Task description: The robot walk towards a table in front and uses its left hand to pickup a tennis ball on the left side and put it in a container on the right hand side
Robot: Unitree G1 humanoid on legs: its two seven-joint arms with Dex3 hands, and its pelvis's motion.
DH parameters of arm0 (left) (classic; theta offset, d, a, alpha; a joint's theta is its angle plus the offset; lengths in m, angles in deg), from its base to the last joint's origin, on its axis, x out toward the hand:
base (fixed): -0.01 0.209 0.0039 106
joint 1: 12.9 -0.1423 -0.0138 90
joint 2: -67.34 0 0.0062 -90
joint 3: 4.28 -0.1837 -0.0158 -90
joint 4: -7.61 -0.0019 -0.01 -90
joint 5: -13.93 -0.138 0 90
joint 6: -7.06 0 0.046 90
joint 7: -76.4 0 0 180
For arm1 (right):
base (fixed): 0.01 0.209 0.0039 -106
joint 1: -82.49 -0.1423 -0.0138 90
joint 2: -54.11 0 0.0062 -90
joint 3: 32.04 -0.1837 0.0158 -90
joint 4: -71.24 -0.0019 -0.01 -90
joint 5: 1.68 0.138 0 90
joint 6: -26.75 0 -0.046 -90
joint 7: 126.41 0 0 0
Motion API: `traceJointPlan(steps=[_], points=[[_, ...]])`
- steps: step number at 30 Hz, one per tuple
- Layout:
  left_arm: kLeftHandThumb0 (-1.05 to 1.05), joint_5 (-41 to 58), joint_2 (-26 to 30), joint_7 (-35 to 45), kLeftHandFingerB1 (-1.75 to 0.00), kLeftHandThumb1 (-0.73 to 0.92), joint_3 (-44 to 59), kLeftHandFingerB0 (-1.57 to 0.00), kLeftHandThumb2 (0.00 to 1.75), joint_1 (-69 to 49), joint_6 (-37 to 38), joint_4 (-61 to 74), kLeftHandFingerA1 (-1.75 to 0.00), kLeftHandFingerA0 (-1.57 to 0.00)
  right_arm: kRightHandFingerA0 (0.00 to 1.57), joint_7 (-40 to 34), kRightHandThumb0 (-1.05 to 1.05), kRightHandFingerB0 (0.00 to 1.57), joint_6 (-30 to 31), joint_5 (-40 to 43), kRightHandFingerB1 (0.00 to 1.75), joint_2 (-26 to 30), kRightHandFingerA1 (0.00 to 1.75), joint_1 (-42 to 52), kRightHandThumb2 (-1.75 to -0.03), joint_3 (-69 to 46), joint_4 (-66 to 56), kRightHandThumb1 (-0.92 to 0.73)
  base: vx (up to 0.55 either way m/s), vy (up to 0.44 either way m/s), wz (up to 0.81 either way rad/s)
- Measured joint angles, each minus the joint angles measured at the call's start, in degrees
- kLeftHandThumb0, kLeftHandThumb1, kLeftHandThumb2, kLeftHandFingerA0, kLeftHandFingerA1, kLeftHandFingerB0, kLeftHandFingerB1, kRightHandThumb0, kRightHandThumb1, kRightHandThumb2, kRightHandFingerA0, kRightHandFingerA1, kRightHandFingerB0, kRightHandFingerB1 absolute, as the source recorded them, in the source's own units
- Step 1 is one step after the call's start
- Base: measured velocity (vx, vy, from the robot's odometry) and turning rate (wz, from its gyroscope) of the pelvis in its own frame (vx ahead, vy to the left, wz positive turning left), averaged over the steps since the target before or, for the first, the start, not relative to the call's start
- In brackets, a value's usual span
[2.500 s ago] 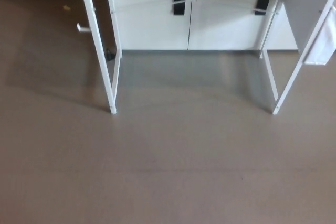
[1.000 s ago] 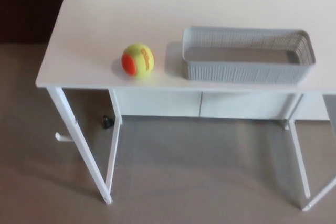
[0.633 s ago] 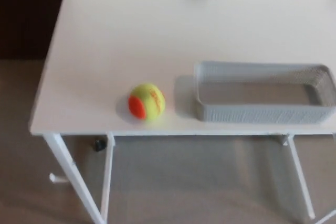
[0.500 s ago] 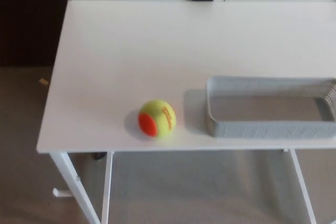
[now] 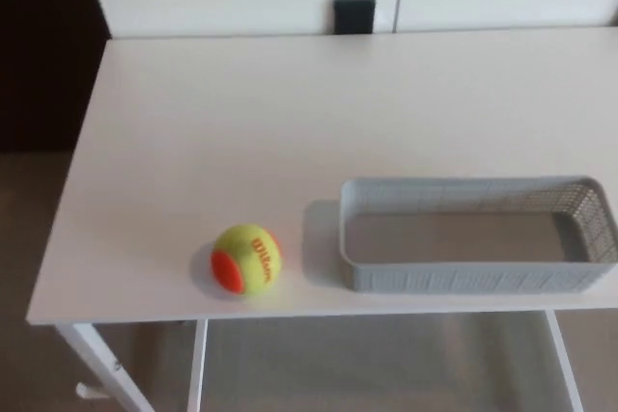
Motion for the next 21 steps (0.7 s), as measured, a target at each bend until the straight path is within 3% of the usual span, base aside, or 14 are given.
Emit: traceJointPlan(steps=[14,15,16,19,20,21], points=[[-0.17,0.03,0.55,-0.28,-0.33,0.55,0.29,-0.38,0.56,0.61,-0.19,-0.87,-0.35,-0.39,0.65,-0.08,-0.3,0.3,0.5,0.03,0.36,-0.53,0.49,0.36,-0.56,0.39,-1.11,-0.57,0.01,0.067,-0.04],[-0.17,0.02,0.53,-0.31,-0.33,0.55,0.27,-0.38,0.56,0.61,-0.19,-0.87,-0.35,-0.4,0.59,-0.08,-0.39,0.26,0.49,0.07,0.44,-0.49,0.57,0.33,-0.72,0.29,-1.22,-0.45,0.0,0.0,0.0],[-0.17,0.01,0.53,-0.34,-0.33,0.55,0.26,-0.37,0.56,0.61,-0.19,-0.85,-0.35,-0.39,0.59,-0.08,-0.39,0.26,0.49,0.1,0.44,-0.48,0.57,0.28,-0.72,0.23,-1.28,-0.45,0.03,0.058,0.07],[-0.17,-0.06,0.53,-0.53,-0.33,0.54,0.1,-0.37,0.56,0.55,-0.19,-0.28,-0.36,-0.38,0.64,-0.1,-0.32,0.31,0.55,0.03,0.35,-0.46,0.48,0.12,-0.57,0.37,-1.26,-0.58,0.01,-0.011,0.03],[-0.17,-0.06,0.52,-0.53,-0.33,0.55,0.06,-0.37,0.56,0.54,-0.19,-0.17,-0.36,-0.39,0.59,-0.1,-0.39,0.26,0.58,0.03,0.45,-0.46,0.57,0.12,-0.72,0.37,-1.3,-0.45,0.04,-0.045,0.08],[-0.18,-0.07,0.52,-0.53,-0.33,0.55,0.0,-0.37,0.56,0.54,-0.2,-0.01,-0.35,-0.38,0.59,-0.11,-0.4,0.26,0.6,0.04,0.44,-0.46,0.56,0.07,-0.72,0.37,-1.31,-0.45,0.03,-0.044,0.06]])
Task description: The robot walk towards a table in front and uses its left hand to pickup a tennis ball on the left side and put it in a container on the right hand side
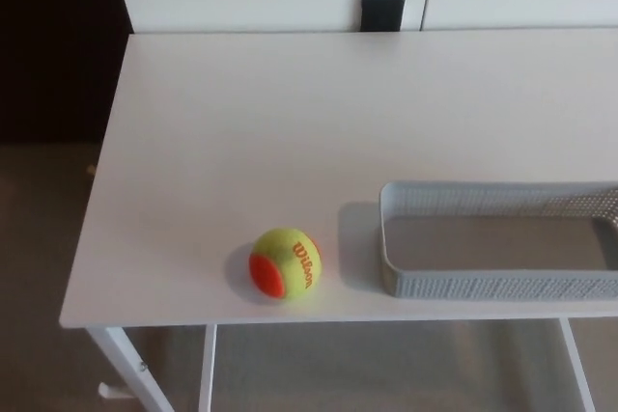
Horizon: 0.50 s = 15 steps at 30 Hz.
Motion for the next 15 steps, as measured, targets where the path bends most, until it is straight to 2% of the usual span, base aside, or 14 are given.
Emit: traceJointPlan(steps=[2,3,7,8,9,10,14,15], points=[[-0.17,-0.01,0.0,0.0,-0.33,0.54,-0.14,-0.37,0.56,-0.01,0.0,0.38,-0.35,-0.39,0.58,-0.01,-0.39,0.25,0.05,0.0,0.44,0.01,0.56,-0.32,-0.72,0.0,0.01,-0.45,0.0,0.0,0.0],[-0.18,-0.03,0.0,0.0,-0.33,0.55,-0.2,-0.36,0.56,0.0,0.0,0.47,-0.36,-0.38,0.65,-0.02,-0.33,0.3,0.16,0.0,0.34,0.02,0.46,-0.56,-0.56,-0.01,0.05,-0.57,0.0,0.0,0.0],[-0.18,-0.03,0.01,0.07,-0.33,0.55,-0.18,-0.36,0.57,0.14,0.02,-0.03,-0.35,-0.38,0.66,0.06,-0.32,0.3,0.16,0.03,0.34,0.16,0.46,-1.55,-0.56,-0.05,1.92,-0.58,0.0,0.0,0.0],[-0.19,-0.03,0.01,0.08,-0.31,0.55,-0.16,-0.32,0.56,0.17,0.02,-0.26,-0.35,-0.36,0.58,0.09,-0.4,0.25,0.15,0.04,0.43,0.16,0.55,-1.68,-0.72,-0.04,2.18,-0.45,0.0,0.0,0.0],[-0.19,-0.03,0.01,0.09,-0.31,0.55,-0.14,-0.32,0.56,0.19,0.02,-0.36,-0.35,-0.36,0.58,0.1,-0.4,0.25,0.15,0.04,0.43,0.16,0.55,-1.72,-0.72,-0.04,2.27,-0.45,0.0,0.0,0.0],[-0.27,-0.03,0.03,0.06,-0.32,0.54,0.07,-0.25,0.6,0.24,0.04,-0.5,-0.36,-0.3,0.64,0.11,-0.35,0.29,0.1,0.02,0.36,0.17,0.48,-1.87,-0.61,-0.03,2.54,-0.57,0.0,0.0,0.0],[-0.2,1.21,0.07,-0.55,-0.3,0.56,4.07,-0.22,0.6,0.28,-0.08,1.51,-0.35,-0.26,0.64,0.08,-0.33,0.3,-0.18,-0.07,0.34,0.17,0.46,-2.2,-0.57,0.07,3.66,-0.57,0.0,0.0,0.0],[-0.27,1.79,0.17,-1.05,-0.32,0.55,5.63,-0.24,0.61,0.27,-0.13,2.87,-0.35,-0.27,0.64,0.04,-0.32,0.31,-0.23,-0.14,0.35,0.18,0.47,-2.15,-0.57,0.13,3.63,-0.58,0.0,0.0,0.0]])
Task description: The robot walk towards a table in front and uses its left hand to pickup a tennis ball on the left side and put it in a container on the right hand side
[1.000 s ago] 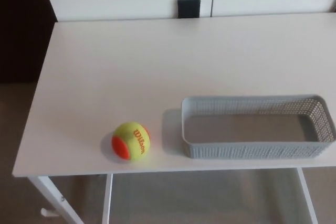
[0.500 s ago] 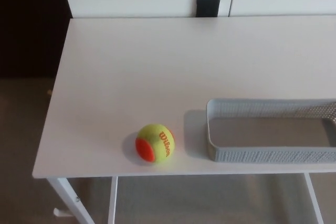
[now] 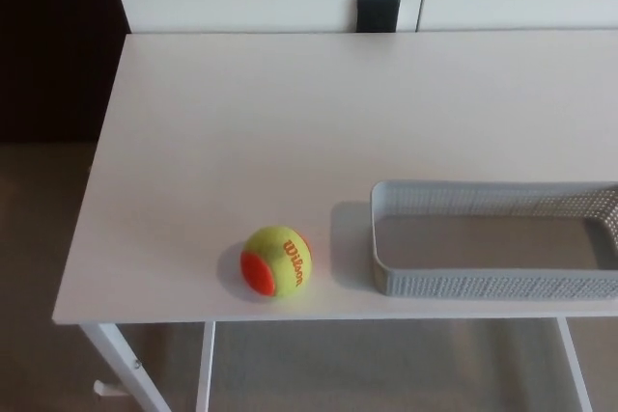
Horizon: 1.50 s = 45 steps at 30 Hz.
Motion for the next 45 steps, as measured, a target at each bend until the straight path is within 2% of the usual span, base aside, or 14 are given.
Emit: traceJointPlan(steps=[4,8,10,13,14,15,16,18,19,20,21,33,40,45], points=[[-0.33,-0.07,0.57,-3.95,-0.33,0.54,5.58,-0.26,0.63,-1.22,0.6,7.65,-0.35,-0.27,0.58,-0.07,-0.38,0.26,-0.04,-0.32,0.45,0.11,0.58,0.01,-0.73,0.39,-0.46,-0.45,0.0,0.0,0.0],[-0.39,-1.77,0.58,-6.81,-0.34,0.51,8.38,-0.26,0.64,-2.5,0.86,16.55,-0.35,-0.26,0.59,-0.05,-0.32,0.3,-0.02,-0.32,0.35,0.07,0.48,-0.14,-0.57,0.6,-1.21,-0.59,0.0,0.0,0.0],[-0.21,-2.24,0.59,-7.36,-0.5,0.41,9.02,-0.09,0.92,-3.07,0.82,21.65,-0.51,-0.09,0.6,-0.03,-0.35,0.29,-0.02,-0.3,0.34,0.03,0.48,-0.27,-0.57,0.7,-1.69,-0.6,0.0,0.0,0.0],[-0.39,-2.76,0.67,-7.59,-0.3,0.49,9.31,-0.14,0.61,-3.37,0.63,27.8,-0.33,-0.15,0.59,-0.02,-0.35,0.29,-0.02,-0.29,0.34,0.01,0.46,-0.38,-0.57,0.79,-1.88,-0.59,0.0,0.0,0.0],[-0.2,-3.35,0.8,-7.65,-0.47,0.45,9.33,0.0,0.92,-3.38,0.31,31.47,-0.48,-0.01,0.57,-0.01,-0.32,0.3,-0.02,-0.29,0.34,0.0,0.46,-0.47,-0.58,0.83,-1.88,-0.6,0.0,0.0,0.0],[-0.2,-3.72,0.93,-7.66,-0.47,0.45,9.32,0.0,0.92,-3.35,0.06,33.92,-0.48,-0.01,0.57,-0.01,-0.32,0.3,-0.02,-0.29,0.34,0.0,0.46,-0.56,-0.58,0.83,-1.88,-0.6,0.0,0.0,0.0],[-0.27,-3.89,1.01,-7.66,-0.23,0.53,9.31,-0.09,0.57,-3.33,-0.06,35.13,-0.3,-0.12,0.57,-0.01,-0.31,0.31,-0.02,-0.29,0.34,0.0,0.45,-0.61,-0.58,0.84,-1.88,-0.6,0.0,0.0,0.0],[-0.24,-4.68,2.08,-7.61,-0.25,0.54,9.01,-0.09,0.58,-2.77,-0.7,40.9,-0.26,-0.09,0.58,-0.01,-0.32,0.3,-0.02,-0.29,0.34,0.0,0.46,-0.87,-0.57,0.84,-1.84,-0.59,0.0,0.0,0.0],[-0.19,-4.94,2.63,-7.55,-0.46,0.47,8.7,0.0,0.93,-2.38,-1.01,42.72,-0.49,-0.01,0.6,-0.01,-0.35,0.3,-0.02,-0.29,0.34,0.0,0.45,-0.97,-0.57,0.84,-1.79,-0.59,0.0,0.0,0.0],[-0.19,-5.23,3.27,-7.45,-0.46,0.47,8.33,0.0,0.93,-1.85,-1.34,44.53,-0.49,-0.01,0.6,-0.01,-0.35,0.3,-0.02,-0.29,0.34,0.0,0.45,-1.1,-0.57,0.84,-1.73,-0.59,0.0,0.0,0.0],[-0.36,-5.58,4.07,-7.26,-0.3,0.49,7.88,-0.14,0.6,-1.21,-1.72,46.26,-0.32,-0.15,0.61,-0.01,-0.36,0.3,-0.02,-0.29,0.34,0.0,0.45,-1.23,-0.57,0.84,-1.67,-0.6,0.0,0.0,0.0],[-0.41,-15.15,23.33,-0.05,-0.33,0.43,-13.98,-0.14,0.63,18.64,-11.85,65.87,-0.37,-0.19,0.6,-0.05,-0.33,0.3,-0.03,-0.42,0.34,0.01,0.46,-3.33,-0.57,1.1,0.73,-0.59,0.0,0.0,0.0],[-0.43,-21.55,27.15,3.55,-0.33,0.44,-26.17,-0.12,0.62,27.81,-17.6,65.5,-0.35,-0.16,0.58,-0.06,-0.43,0.26,-0.04,-0.47,0.45,0.02,0.57,-4.11,-0.75,1.27,1.13,-0.47,0.0,0.0,0.0],[-0.41,-26.34,27.77,5.78,-0.32,0.44,-34.23,-0.12,0.62,32.21,-21.26,64.32,-0.36,-0.15,0.61,-0.06,-0.34,0.31,-0.04,-0.72,0.34,0.02,0.47,-4.43,-0.57,1.9,1.26,-0.59,0.0,0.0,0.0]])
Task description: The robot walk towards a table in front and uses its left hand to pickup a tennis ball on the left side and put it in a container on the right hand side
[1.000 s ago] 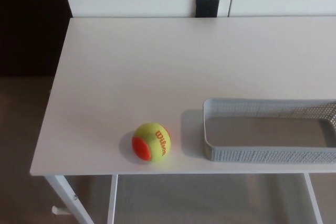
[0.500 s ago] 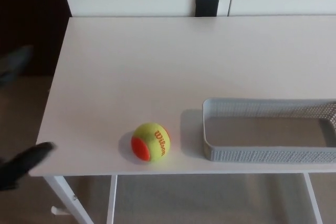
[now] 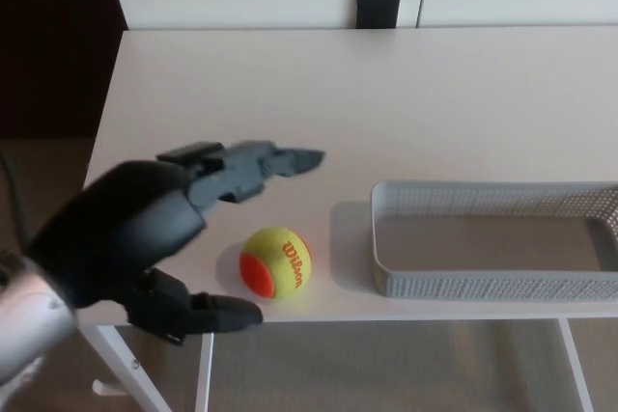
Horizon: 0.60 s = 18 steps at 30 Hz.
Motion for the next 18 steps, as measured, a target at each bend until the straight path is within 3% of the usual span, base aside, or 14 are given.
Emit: traceJointPlan(steps=[3,4,7,8,9,11,12,18], points=[[-0.42,-3.29,0.23,1.28,-0.33,0.44,-4.21,-0.11,0.63,1.8,-2.1,-0.82,-0.37,-0.14,0.61,0.0,-0.36,0.31,0.0,-0.16,0.34,0.01,0.47,-0.2,-0.57,0.29,0.28,-0.58,0.0,0.0,0.0],[-0.43,-4.33,0.32,1.6,-0.33,0.44,-5.32,-0.1,0.63,2.19,-2.61,-1.08,-0.37,-0.15,0.57,0.0,-0.44,0.26,0.0,-0.2,0.44,0.01,0.57,-0.34,-0.74,0.37,0.43,-0.46,0.0,0.0,0.0],[-0.43,-7.3,0.55,2.35,-0.33,0.43,-8.32,-0.09,0.63,3.41,-4.01,-2.02,-0.38,-0.16,0.58,-0.02,-0.43,0.27,0.0,-0.37,0.44,0.01,0.57,-0.96,-0.74,0.6,0.89,-0.46,0.0,0.0,0.0],[-0.35,-8.22,0.62,2.57,-0.24,0.49,-9.15,-0.1,0.56,3.7,-4.36,-2.38,-0.33,-0.18,0.58,-0.05,-0.43,0.26,0.0,-0.43,0.44,0.01,0.57,-1.15,-0.73,0.65,1.01,-0.46,0.0,0.0,0.0],[-0.24,-9.27,0.65,2.78,-0.49,0.44,-10.03,0.0,0.92,4.05,-4.72,-2.76,-0.48,-0.01,0.58,-0.09,-0.42,0.26,0.0,-0.51,0.44,0.01,0.57,-1.29,-0.73,0.69,1.12,-0.45,0.0,0.0,0.0],[-0.23,-11.07,0.66,3.0,-0.49,0.45,-11.52,0.0,0.93,4.7,-5.35,-3.43,-0.48,-0.01,0.58,-0.13,-0.41,0.26,0.0,-0.6,0.44,0.01,0.57,-1.51,-0.72,0.73,1.3,-0.45,0.0,0.0,0.0],[-0.31,-11.93,0.66,3.11,-0.26,0.5,-12.13,-0.1,0.56,5.04,-5.63,-3.78,-0.31,-0.18,0.58,-0.14,-0.41,0.26,0.0,-0.62,0.44,0.01,0.57,-1.64,-0.73,0.73,1.37,-0.45,0.0,0.0,0.0],[-0.36,-17.59,0.67,3.29,-0.32,0.5,-14.94,-0.12,0.61,6.75,-6.73,-5.51,-0.32,-0.16,0.56,-0.28,-0.42,0.26,0.0,-0.95,0.44,0.01,0.56,-2.26,-0.73,0.85,1.44,-0.45,0.0,0.0,0.0]])
